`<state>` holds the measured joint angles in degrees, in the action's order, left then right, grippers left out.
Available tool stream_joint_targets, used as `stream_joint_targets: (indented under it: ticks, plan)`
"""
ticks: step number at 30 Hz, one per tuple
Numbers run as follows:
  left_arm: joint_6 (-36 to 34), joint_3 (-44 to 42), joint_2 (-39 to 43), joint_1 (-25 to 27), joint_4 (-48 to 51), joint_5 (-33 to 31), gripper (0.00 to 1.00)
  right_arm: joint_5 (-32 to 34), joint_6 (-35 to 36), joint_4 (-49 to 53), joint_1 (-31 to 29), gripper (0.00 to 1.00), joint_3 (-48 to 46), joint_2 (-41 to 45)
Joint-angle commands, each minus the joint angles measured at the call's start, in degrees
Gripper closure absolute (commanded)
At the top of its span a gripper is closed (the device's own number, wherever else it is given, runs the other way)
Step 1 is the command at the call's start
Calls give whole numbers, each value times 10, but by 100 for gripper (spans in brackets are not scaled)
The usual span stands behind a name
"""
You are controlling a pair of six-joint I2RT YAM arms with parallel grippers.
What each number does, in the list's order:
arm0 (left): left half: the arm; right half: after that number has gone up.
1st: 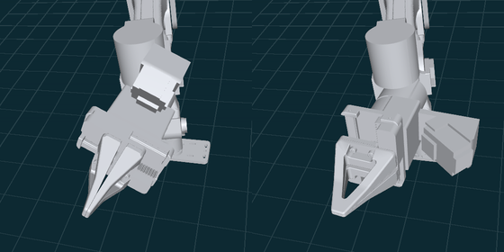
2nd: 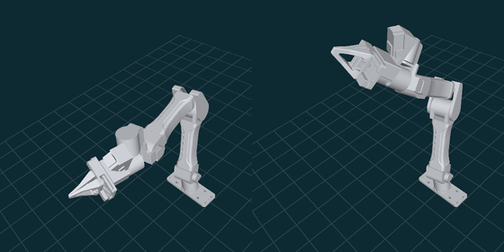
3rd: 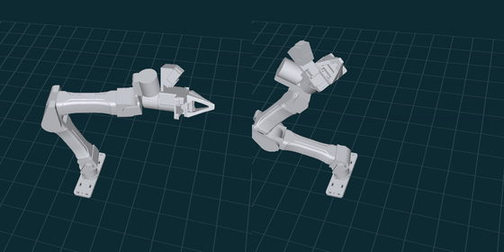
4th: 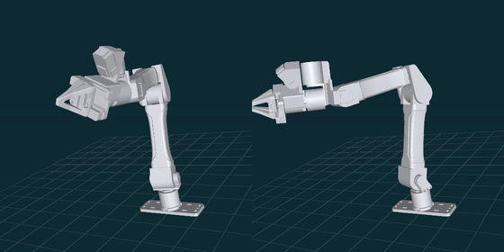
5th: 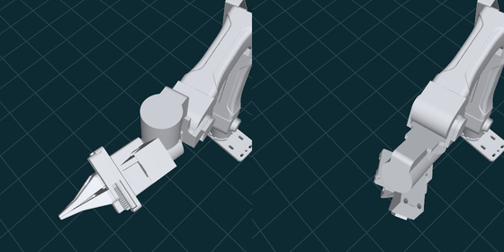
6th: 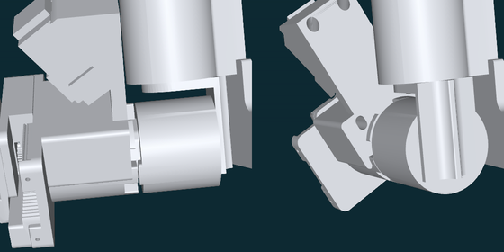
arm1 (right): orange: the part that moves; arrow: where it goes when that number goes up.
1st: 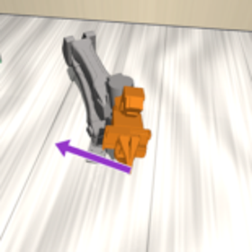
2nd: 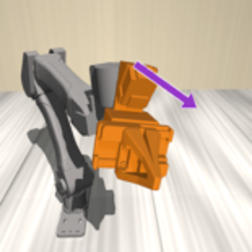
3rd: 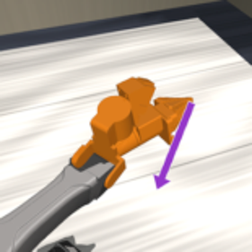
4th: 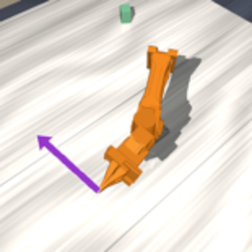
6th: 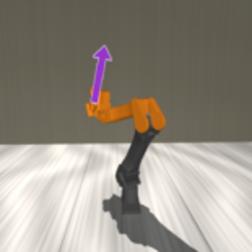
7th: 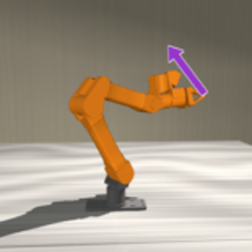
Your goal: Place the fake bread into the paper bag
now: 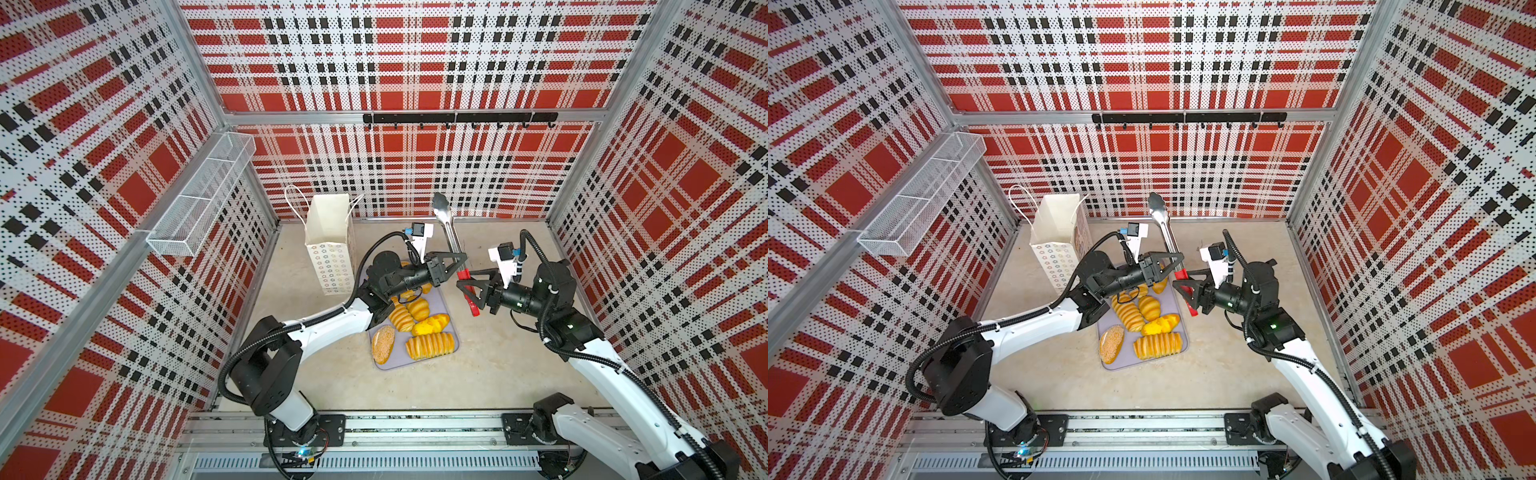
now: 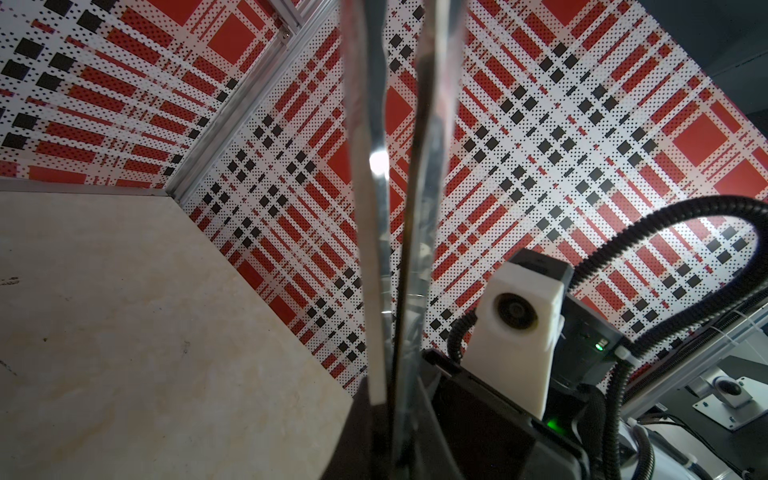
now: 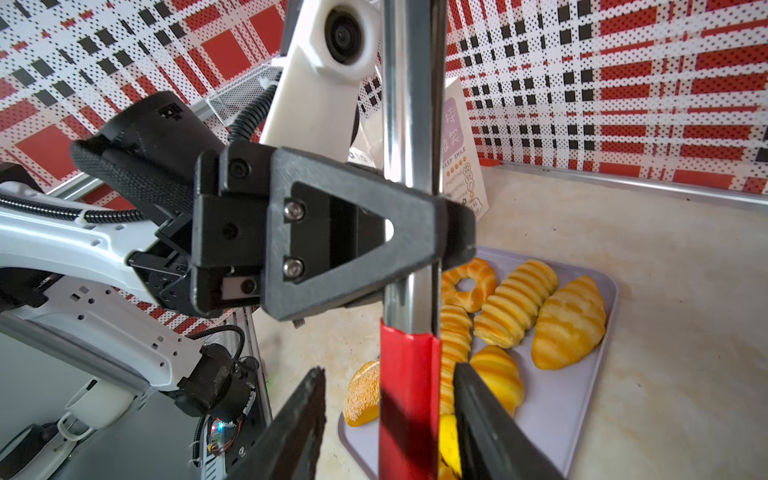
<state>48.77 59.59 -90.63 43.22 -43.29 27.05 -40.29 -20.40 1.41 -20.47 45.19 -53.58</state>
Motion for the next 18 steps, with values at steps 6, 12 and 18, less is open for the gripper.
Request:
stream_joint_targets:
  ticks: [6, 12, 18]
  plan:
    - [-9, 20, 17, 7, -31, 7, 94, -60, -34, -71, -1, 61, -4, -28]
    - [-7, 25, 15, 8, -34, 7, 93, -77, -54, -112, -2, 71, -26, -32]
    - [-2, 34, 7, 12, -41, 17, 93, -85, -62, -127, -2, 76, -34, -35]
